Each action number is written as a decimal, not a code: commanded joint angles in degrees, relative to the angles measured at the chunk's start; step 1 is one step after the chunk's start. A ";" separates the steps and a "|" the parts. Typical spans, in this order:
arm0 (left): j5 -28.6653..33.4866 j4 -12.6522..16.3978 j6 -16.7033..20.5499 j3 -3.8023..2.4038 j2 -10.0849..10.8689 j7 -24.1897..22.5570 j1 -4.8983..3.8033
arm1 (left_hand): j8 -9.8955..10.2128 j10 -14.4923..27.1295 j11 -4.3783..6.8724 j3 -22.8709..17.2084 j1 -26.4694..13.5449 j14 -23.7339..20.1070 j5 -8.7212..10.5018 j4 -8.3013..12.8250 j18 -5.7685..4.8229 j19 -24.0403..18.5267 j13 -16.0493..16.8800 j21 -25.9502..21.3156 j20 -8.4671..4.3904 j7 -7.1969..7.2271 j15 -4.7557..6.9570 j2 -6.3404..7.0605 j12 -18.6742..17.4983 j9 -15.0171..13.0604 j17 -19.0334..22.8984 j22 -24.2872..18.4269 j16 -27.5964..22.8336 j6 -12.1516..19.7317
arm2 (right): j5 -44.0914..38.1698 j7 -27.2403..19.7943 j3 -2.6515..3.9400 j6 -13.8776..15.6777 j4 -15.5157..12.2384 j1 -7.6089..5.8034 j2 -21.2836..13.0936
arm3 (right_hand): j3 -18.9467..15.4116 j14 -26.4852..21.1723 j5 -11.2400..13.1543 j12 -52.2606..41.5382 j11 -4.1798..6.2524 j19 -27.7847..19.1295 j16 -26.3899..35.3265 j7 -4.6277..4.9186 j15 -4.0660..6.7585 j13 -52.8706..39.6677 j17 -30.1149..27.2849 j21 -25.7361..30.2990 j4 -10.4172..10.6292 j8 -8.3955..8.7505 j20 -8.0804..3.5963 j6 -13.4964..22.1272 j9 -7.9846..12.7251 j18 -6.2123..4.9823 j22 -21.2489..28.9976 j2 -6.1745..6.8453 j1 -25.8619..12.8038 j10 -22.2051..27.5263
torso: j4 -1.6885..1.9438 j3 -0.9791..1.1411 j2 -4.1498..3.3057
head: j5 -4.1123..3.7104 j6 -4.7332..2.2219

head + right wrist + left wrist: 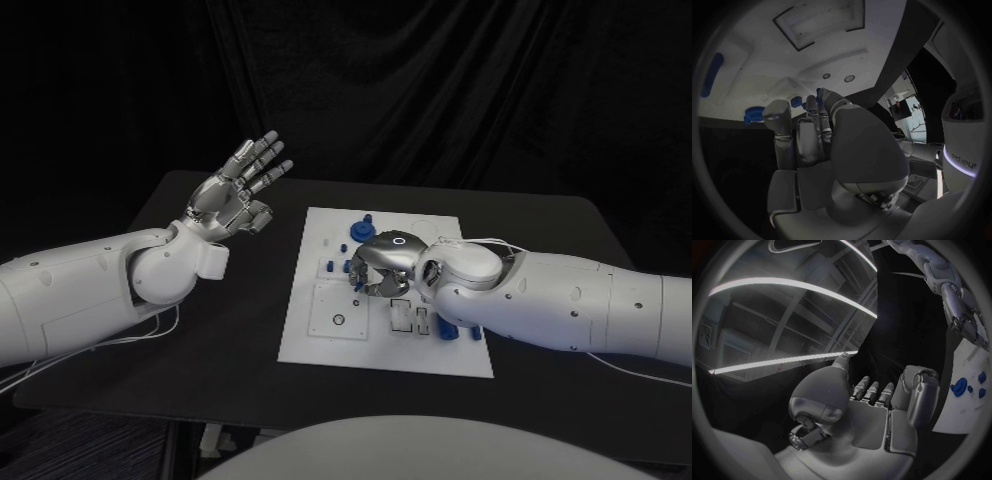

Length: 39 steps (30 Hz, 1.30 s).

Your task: Assemble the parts on the task board

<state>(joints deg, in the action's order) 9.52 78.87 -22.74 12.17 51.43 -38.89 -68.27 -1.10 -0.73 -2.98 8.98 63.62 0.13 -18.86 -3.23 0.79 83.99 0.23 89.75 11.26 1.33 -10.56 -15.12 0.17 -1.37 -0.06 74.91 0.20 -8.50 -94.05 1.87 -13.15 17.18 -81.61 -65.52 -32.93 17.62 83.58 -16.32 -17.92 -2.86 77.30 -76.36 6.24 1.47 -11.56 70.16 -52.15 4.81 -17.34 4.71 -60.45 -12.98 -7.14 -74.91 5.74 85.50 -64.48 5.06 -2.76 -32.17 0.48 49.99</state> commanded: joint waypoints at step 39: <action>0.28 -0.80 -0.50 -0.06 -0.85 0.37 0.16 | -0.35 0.12 -0.22 0.33 0.02 -0.13 -0.19 0.19 -0.79 6.01 0.03 0.25 0.67 -0.59 -0.31 -0.82 0.18 -0.03 0.06 15.09 -0.20 0.07 | -4.06 5.59 0.02 -5.96 -1.71 0.59 0.64 | -0.25 0.28 0.02 0.55 0.23 0.34 0.02 -0.06 0.07 0.09 -0.50 0.34 -0.11 0.26 -0.18 0.14 -5.65 0.25 -5.93 -0.04 0.09 -0.96 | -0.07 -0.12 0.04 | 2.41 0.01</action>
<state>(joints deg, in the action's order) 9.52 78.06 -22.75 12.17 50.69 -38.28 -68.21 -1.10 -0.72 -2.97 9.14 63.62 0.12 -18.86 -3.07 0.79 83.98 0.22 89.75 11.67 0.92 -10.56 -15.56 0.17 -1.35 -0.05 74.91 0.20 -8.51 -97.58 6.54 -13.08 11.71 -83.20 -65.21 -32.35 17.59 83.57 -16.30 -17.73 -2.77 77.50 -76.59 6.03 1.47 -11.54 69.73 -52.06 4.79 -16.92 4.51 -59.88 -18.67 -7.14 -74.90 5.83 85.56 -65.00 4.99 -2.87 -32.11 2.96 49.99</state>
